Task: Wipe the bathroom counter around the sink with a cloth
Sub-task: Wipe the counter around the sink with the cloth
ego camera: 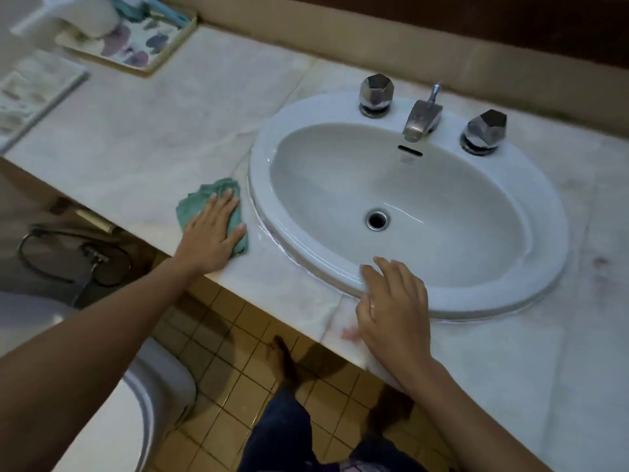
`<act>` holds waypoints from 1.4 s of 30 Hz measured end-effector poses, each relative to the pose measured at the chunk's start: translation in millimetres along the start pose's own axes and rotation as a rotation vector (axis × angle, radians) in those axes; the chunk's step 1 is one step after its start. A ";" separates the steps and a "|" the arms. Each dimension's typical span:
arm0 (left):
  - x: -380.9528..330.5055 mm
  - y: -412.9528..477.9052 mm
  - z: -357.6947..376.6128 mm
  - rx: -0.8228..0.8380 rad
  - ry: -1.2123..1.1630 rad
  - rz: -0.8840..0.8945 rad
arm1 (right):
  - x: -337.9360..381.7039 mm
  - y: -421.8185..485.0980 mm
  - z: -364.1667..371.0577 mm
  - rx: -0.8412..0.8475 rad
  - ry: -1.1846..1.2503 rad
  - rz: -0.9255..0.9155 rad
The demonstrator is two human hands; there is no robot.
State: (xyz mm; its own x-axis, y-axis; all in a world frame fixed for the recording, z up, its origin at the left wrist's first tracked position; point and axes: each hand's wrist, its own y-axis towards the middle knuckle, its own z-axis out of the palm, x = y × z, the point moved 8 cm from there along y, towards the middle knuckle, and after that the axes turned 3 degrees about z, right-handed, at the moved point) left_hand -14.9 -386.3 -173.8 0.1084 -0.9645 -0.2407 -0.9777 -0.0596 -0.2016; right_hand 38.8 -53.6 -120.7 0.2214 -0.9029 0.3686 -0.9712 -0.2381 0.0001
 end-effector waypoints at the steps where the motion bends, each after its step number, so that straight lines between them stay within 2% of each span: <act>1: 0.7 4.9 -0.6 -0.014 0.005 0.000 | 3.7 6.0 2.0 -0.007 -0.017 0.010; 10: 25.7 79.8 -19.5 -0.046 -0.059 0.054 | 28.2 21.7 15.5 -0.145 -0.001 0.248; 16: 21.9 100.8 -24.1 -0.041 -0.066 0.018 | 33.5 25.2 17.7 -0.173 0.020 0.406; 21: -7.1 42.2 -2.0 -0.050 -0.093 0.001 | 34.1 25.6 19.1 -0.109 0.029 0.448; 26: -85.4 -61.2 34.9 -0.067 -0.106 0.002 | 32.5 26.9 19.5 -0.073 0.018 0.438; 29: -105.1 -86.2 45.5 -0.085 -0.046 0.058 | 31.7 27.6 20.0 -0.052 0.000 0.401; 37: -64.2 -67.6 32.3 0.058 0.050 0.320 | 47.7 50.9 20.2 0.047 -0.156 0.436; 42: -20.8 -23.9 13.0 0.125 0.115 0.454 | 104.3 92.0 43.0 0.046 0.053 0.356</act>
State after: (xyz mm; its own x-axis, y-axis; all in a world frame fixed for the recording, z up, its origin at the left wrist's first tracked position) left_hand 8.5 -361.5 -176.4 -0.3514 -0.9086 -0.2258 -0.8919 0.3983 -0.2144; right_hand -23.7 -185.0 -122.3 -0.1359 -0.9125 0.3858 -0.9814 0.0706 -0.1787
